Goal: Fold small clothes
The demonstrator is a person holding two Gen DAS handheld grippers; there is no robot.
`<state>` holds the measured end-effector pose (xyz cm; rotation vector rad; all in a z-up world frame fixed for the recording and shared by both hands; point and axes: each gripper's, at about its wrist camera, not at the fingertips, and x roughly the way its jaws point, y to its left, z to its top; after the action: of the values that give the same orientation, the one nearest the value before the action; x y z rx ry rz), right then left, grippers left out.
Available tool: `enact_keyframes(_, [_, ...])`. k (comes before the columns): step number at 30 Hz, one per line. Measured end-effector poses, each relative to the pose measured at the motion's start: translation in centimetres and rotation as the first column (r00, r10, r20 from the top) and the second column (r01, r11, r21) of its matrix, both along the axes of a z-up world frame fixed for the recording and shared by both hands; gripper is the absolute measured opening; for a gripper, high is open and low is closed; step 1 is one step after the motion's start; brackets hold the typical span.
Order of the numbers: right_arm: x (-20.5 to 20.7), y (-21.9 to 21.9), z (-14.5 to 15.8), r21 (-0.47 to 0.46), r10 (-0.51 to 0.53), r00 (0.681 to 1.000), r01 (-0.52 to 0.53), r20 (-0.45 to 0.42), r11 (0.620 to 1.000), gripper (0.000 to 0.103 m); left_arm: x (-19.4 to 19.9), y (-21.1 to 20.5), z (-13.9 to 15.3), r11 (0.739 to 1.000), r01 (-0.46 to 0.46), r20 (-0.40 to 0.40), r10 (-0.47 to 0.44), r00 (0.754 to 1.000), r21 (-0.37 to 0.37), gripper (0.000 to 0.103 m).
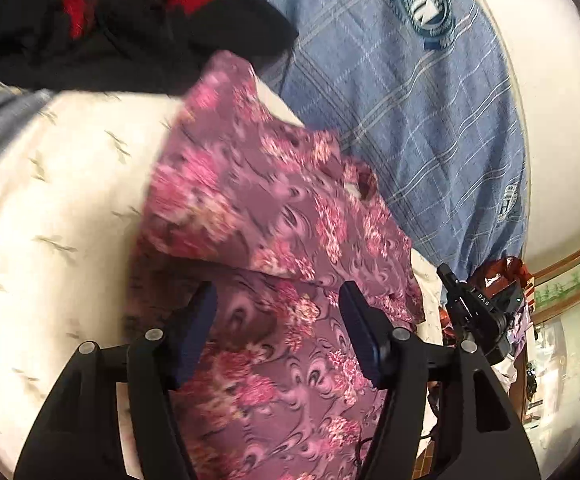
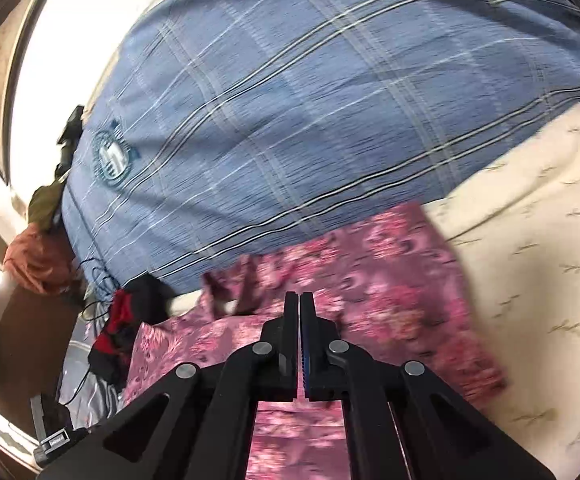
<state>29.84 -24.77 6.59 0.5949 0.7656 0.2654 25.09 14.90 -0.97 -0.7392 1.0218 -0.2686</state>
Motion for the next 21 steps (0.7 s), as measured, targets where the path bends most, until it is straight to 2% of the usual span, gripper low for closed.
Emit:
enact_keyframes(1, [0.0,-0.3,-0.2,0.005,0.000,1.000,0.000,-0.008,1.000,0.001,0.5,-0.6,-0.2,1.000,0.003,-0.016,-0.003,1.000,0.011,0.062])
enact_keyframes(2, [0.1,-0.6,-0.6,0.027,0.008,1.000,-0.007,-0.025,1.000,0.005,0.8,-1.0,-0.4,1.000,-0.006,-0.035,0.006,0.999,0.017,0.062])
enact_keyframes(5, [0.3,0.0,-2.8,0.142,0.085,0.990,-0.068,-0.116,0.987,0.012,0.7,-0.9,-0.1,0.999,-0.030,-0.014,0.030,0.999,-0.016,0.062])
enact_keyframes(6, [0.3,0.7,-3.5,0.147,0.111,0.984,-0.091,-0.140,0.985,0.016,0.5,-0.8,-0.1,0.999,-0.036,-0.008,0.036,0.999,-0.013,0.062])
enact_keyframes(8, [0.4,2.3,-4.6,0.144,0.151,0.974,-0.128,-0.167,0.981,0.048,0.3,-0.6,-0.1,0.999,-0.047,-0.011,0.047,0.999,-0.003,0.062])
enact_keyframes(10, [0.5,3.6,-5.7,0.131,0.147,0.970,-0.123,-0.194,0.984,0.059,0.0,-0.3,-0.3,0.998,-0.054,-0.019,0.053,0.998,-0.017,0.062])
enact_keyframes(12, [0.9,4.7,-6.3,0.146,0.124,0.977,-0.099,-0.175,0.984,0.059,-0.5,0.2,-0.3,0.997,-0.066,-0.023,0.065,0.998,-0.029,0.062])
enact_keyframes(13, [0.9,4.8,-6.3,0.142,0.121,0.980,-0.099,-0.159,0.985,0.052,-0.4,0.3,-0.3,0.997,-0.073,-0.027,0.072,0.997,-0.030,0.062])
enact_keyframes(14, [1.2,5.3,-6.1,0.135,0.130,0.980,-0.110,-0.149,0.985,0.040,-0.4,0.3,-0.4,0.996,-0.081,-0.034,0.080,0.996,-0.033,0.062])
enact_keyframes(15, [1.4,5.4,-5.8,0.142,0.143,0.980,-0.123,-0.138,0.982,0.009,-0.4,0.4,-0.5,0.995,-0.087,-0.039,0.085,0.996,-0.044,0.062])
enact_keyframes(16, [1.4,5.3,-5.2,0.150,0.148,0.982,-0.130,-0.118,0.980,0.010,-0.4,0.4,-0.5,0.995,-0.091,-0.041,0.089,0.995,-0.051,0.062])
enact_keyframes(18, [0.5,3.9,-2.6,0.156,0.127,0.992,-0.123,-0.011,0.980,0.009,-0.4,0.5,-0.4,0.993,-0.102,-0.034,0.100,0.994,-0.052,0.062])
enact_keyframes(20, [0.0,2.1,-0.9,0.156,0.080,0.996,-0.087,0.046,0.984,0.009,-0.1,0.4,-0.4,0.994,-0.106,-0.027,0.105,0.994,-0.042,0.070])
enact_keyframes(21, [-0.1,1.1,-0.6,0.145,0.059,0.997,-0.066,0.050,0.987,0.009,0.0,0.2,-0.5,0.993,-0.112,-0.030,0.111,0.993,-0.033,0.070])
